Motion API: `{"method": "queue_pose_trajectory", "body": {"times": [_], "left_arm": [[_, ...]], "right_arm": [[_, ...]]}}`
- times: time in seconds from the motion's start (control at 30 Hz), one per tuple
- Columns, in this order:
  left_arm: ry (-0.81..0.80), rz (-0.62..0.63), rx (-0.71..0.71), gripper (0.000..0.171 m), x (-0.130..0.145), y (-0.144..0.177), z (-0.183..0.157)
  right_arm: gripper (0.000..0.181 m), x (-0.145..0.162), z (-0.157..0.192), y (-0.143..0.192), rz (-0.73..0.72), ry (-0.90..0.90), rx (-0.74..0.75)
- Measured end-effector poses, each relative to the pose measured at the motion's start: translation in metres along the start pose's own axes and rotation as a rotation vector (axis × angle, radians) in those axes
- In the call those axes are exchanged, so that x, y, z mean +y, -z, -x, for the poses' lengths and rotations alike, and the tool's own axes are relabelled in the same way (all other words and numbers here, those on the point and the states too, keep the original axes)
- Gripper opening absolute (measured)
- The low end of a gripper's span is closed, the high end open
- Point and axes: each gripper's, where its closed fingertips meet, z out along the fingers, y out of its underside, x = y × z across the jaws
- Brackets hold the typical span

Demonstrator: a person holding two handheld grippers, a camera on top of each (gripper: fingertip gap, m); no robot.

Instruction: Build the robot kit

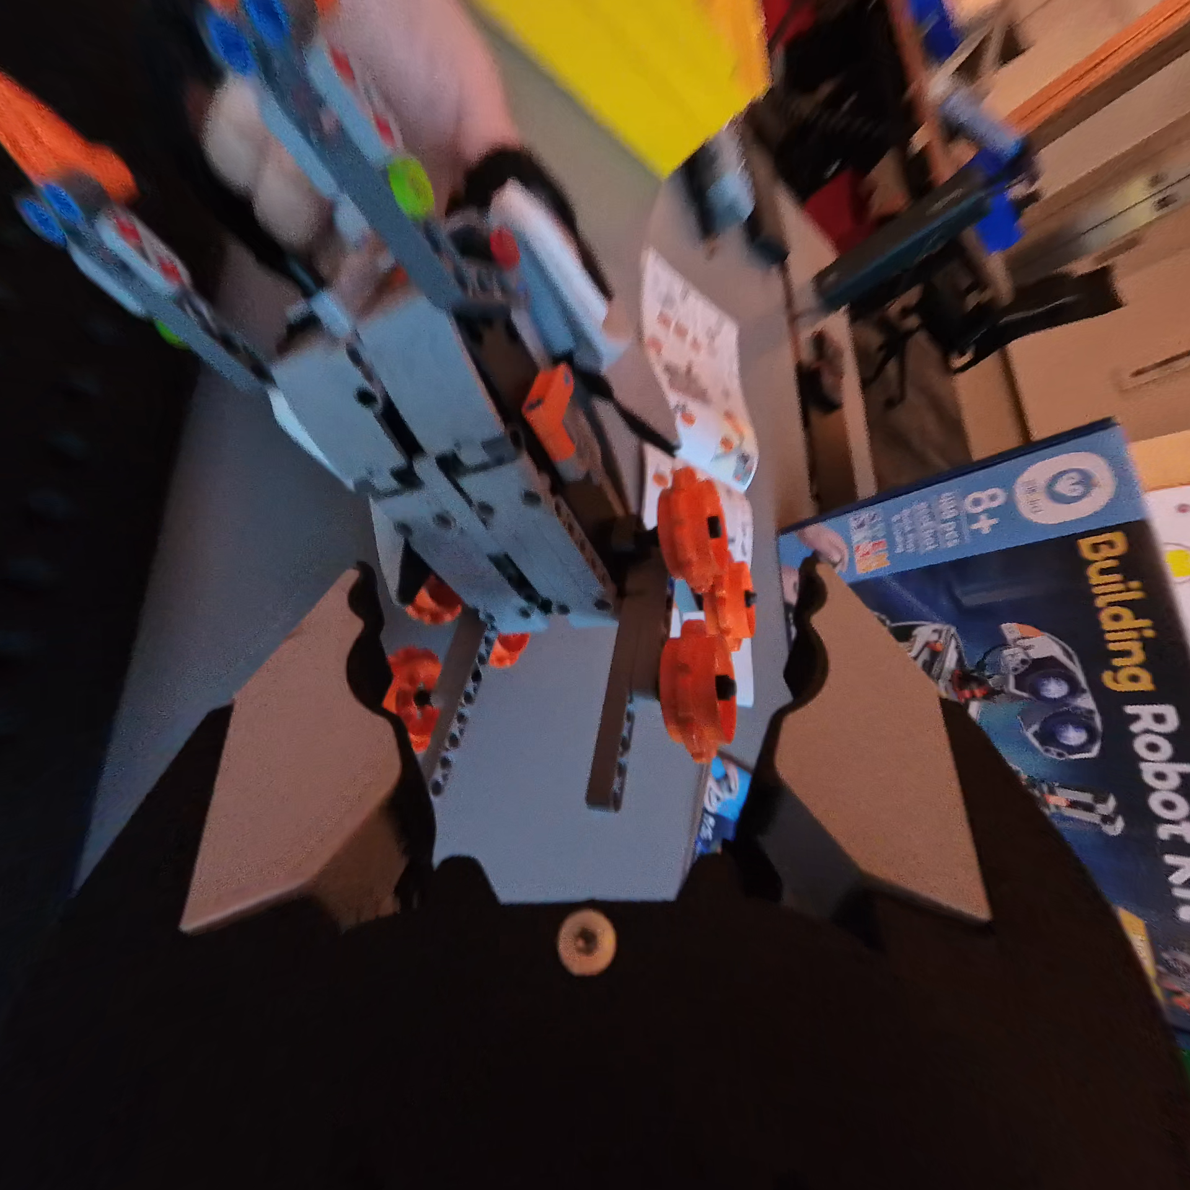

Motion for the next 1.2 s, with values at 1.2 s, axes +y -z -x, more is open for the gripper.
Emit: {"method": "queue_pose_trajectory", "body": {"times": [1.2], "left_arm": [[-0.049,0.019,0.003,0.094,0.008,0.004,-0.003]], "right_arm": [[0.102,0.011,0.010,-0.014,0.215,0.292,-0.014]]}}
